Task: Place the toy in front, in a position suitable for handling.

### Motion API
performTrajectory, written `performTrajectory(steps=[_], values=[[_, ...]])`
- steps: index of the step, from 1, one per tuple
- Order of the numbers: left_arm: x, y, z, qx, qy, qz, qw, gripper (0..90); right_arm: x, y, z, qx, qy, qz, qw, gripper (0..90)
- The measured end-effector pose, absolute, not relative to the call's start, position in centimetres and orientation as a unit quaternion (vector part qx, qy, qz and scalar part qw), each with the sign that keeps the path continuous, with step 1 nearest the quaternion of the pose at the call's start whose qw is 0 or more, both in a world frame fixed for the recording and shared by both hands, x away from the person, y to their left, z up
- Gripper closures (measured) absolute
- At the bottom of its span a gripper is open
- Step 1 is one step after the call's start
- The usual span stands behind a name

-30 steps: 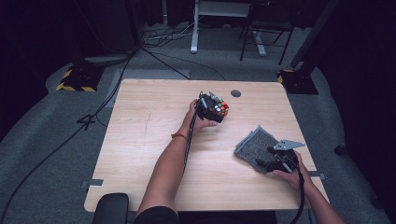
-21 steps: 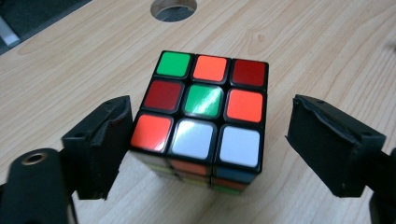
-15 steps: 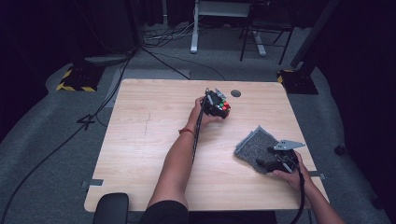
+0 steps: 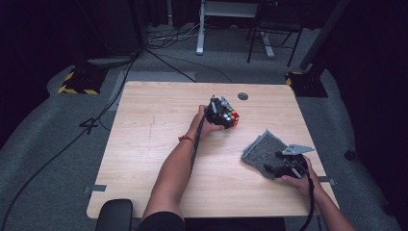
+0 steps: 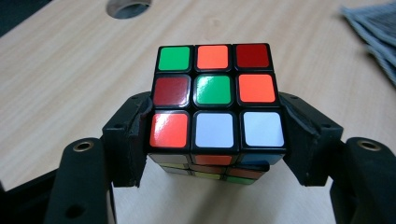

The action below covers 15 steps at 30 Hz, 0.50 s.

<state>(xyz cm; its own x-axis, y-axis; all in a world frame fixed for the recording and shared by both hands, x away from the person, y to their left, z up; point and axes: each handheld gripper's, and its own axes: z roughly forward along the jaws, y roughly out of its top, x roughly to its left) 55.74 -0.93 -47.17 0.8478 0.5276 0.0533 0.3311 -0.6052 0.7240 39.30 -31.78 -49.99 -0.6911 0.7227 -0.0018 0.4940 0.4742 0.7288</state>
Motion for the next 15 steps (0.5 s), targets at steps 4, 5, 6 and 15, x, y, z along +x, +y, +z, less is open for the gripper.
performTrajectory(steps=[4,5,6,15], values=[[53.4,1.0,-46.9,0.896,0.225,0.124,0.361,33.2,39.3,-31.8,-50.0,0.360,0.844,0.364,0.156,21.8],[52.9,1.5,-46.9,0.898,0.220,0.123,0.360,33.2,39.3,-31.8,-50.0,0.361,0.844,0.364,0.157,21.8],[52.3,2.0,-46.9,0.899,0.218,0.120,0.360,33.2,39.3,-31.8,-50.0,0.360,0.844,0.364,0.157,21.8],[47.2,5.8,-47.1,0.905,0.188,0.110,0.367,33.2,39.1,-31.5,-49.8,0.350,0.852,0.361,0.149,22.4]])
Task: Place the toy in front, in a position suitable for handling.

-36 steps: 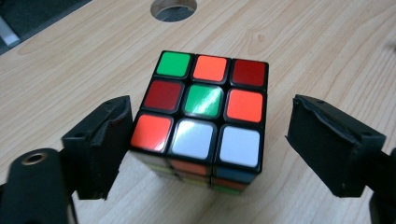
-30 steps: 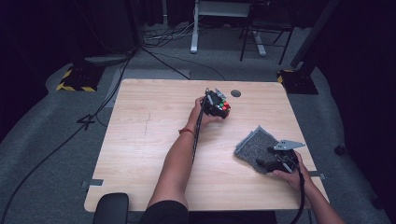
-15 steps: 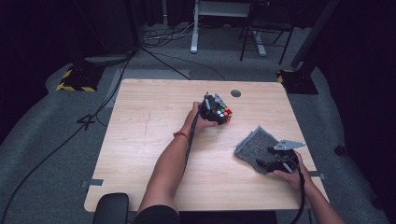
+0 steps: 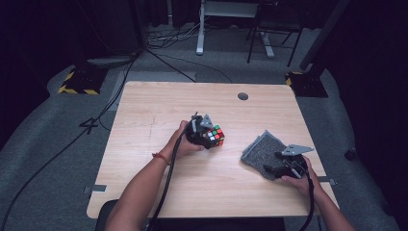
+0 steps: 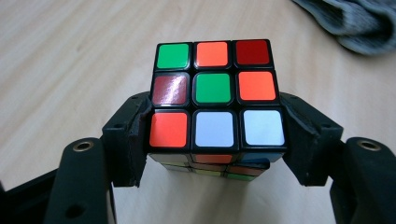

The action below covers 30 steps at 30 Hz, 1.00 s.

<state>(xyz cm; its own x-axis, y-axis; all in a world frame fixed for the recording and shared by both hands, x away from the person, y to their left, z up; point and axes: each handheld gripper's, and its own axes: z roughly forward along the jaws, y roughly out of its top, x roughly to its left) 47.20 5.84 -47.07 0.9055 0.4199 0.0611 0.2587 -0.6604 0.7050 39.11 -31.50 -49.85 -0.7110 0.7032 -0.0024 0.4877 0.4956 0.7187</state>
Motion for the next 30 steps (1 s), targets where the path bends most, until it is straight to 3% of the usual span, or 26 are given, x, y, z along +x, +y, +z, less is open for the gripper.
performTrajectory(steps=[9,21,25,30], values=[[40.3,8.7,-47.0,0.914,0.151,0.098,0.363,33.1,37.4,-28.6,-49.4,0.273,0.888,0.352,0.111,23.3],[35.4,9.9,-47.1,0.919,0.126,0.088,0.363,32.4,34.6,-24.7,-48.3,0.187,0.916,0.345,0.082,29.7],[34.8,10.1,-47.6,0.920,0.137,0.090,0.355,17.7,34.4,-24.3,-47.0,0.190,0.900,0.380,0.097,29.2],[35.1,10.0,-48.5,0.921,0.150,0.084,0.348,16.0,35.3,-23.9,-48.1,0.201,0.903,0.364,0.106,25.6]])
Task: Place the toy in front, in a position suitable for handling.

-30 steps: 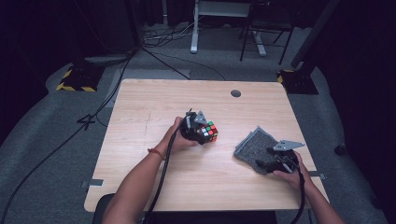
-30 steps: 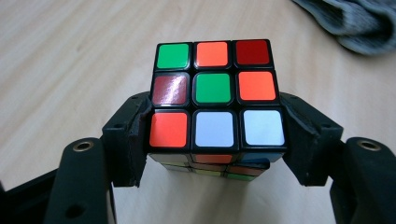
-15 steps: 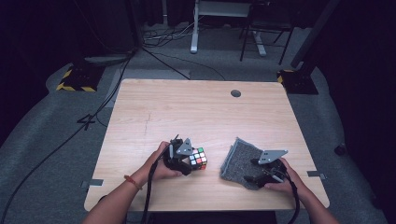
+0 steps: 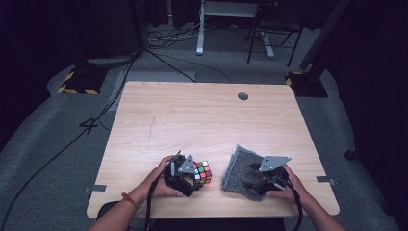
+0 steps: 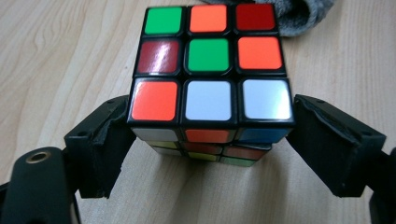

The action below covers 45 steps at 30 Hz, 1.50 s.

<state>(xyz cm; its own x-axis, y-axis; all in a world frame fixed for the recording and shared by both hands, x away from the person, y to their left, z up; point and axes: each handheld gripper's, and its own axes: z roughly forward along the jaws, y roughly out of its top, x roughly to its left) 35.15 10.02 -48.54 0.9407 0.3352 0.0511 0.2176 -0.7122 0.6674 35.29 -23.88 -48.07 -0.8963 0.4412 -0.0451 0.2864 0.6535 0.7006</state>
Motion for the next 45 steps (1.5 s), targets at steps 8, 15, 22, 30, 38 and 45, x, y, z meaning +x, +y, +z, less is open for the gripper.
performTrajectory(steps=[8,15,22,30,38,45], values=[[35.6,9.7,-49.1,0.922,0.157,0.079,0.345,16.1,36.8,-24.3,-49.6,0.223,0.900,0.361,0.097,17.4],[35.8,8.9,-49.5,0.927,0.156,0.074,0.333,17.1,36.8,-24.2,-49.5,0.223,0.903,0.357,0.091,24.5],[36.2,8.9,-49.8,0.922,0.166,0.066,0.343,16.6,36.3,-23.7,-49.1,0.214,0.904,0.358,0.089,60.0],[36.4,9.2,-50.2,0.913,0.178,0.060,0.363,18.1,37.0,-23.8,-48.9,0.207,0.906,0.359,0.091,74.3],[36.3,9.3,-50.3,0.906,0.191,0.066,0.372,22.7,38.2,-23.5,-48.9,0.192,0.909,0.359,0.085,75.3],[36.3,9.3,-50.3,0.907,0.187,0.069,0.372,23.4,38.8,-23.5,-49.0,0.190,0.907,0.366,0.080,75.2]])
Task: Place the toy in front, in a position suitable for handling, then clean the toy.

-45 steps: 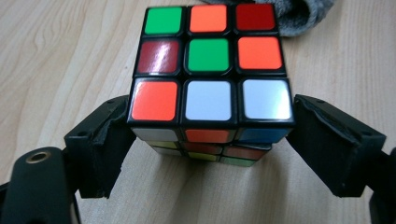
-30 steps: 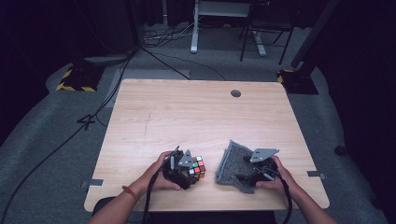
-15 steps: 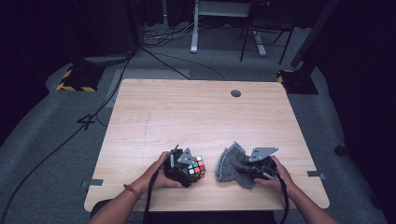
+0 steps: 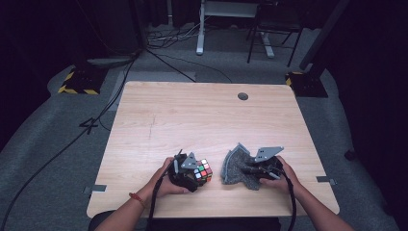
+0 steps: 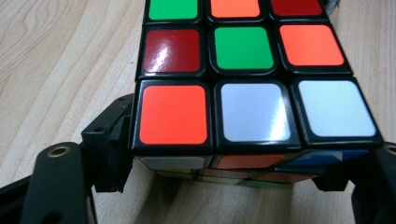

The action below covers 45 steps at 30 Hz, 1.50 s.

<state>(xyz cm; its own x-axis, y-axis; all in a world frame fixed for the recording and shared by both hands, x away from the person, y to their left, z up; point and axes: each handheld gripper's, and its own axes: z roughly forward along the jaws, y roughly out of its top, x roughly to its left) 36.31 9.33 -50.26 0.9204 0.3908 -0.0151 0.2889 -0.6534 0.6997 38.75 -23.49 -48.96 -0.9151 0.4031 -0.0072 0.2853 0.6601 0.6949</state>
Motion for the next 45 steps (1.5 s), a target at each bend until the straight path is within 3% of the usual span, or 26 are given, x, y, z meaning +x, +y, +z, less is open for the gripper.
performTrajectory(steps=[3,27,45], values=[[36.3,9.4,-50.2,0.905,0.185,0.069,0.376,31.8,38.8,-23.5,-48.9,0.189,0.908,0.366,0.084,75.2],[36.5,8.8,-48.4,0.912,0.162,0.070,0.371,33.2,38.4,-24.7,-46.5,0.189,0.883,0.419,0.094,77.4],[37.2,4.3,-46.5,0.918,0.113,0.077,0.373,33.2,35.9,-23.8,-41.4,0.149,0.852,0.491,0.101,77.4]])
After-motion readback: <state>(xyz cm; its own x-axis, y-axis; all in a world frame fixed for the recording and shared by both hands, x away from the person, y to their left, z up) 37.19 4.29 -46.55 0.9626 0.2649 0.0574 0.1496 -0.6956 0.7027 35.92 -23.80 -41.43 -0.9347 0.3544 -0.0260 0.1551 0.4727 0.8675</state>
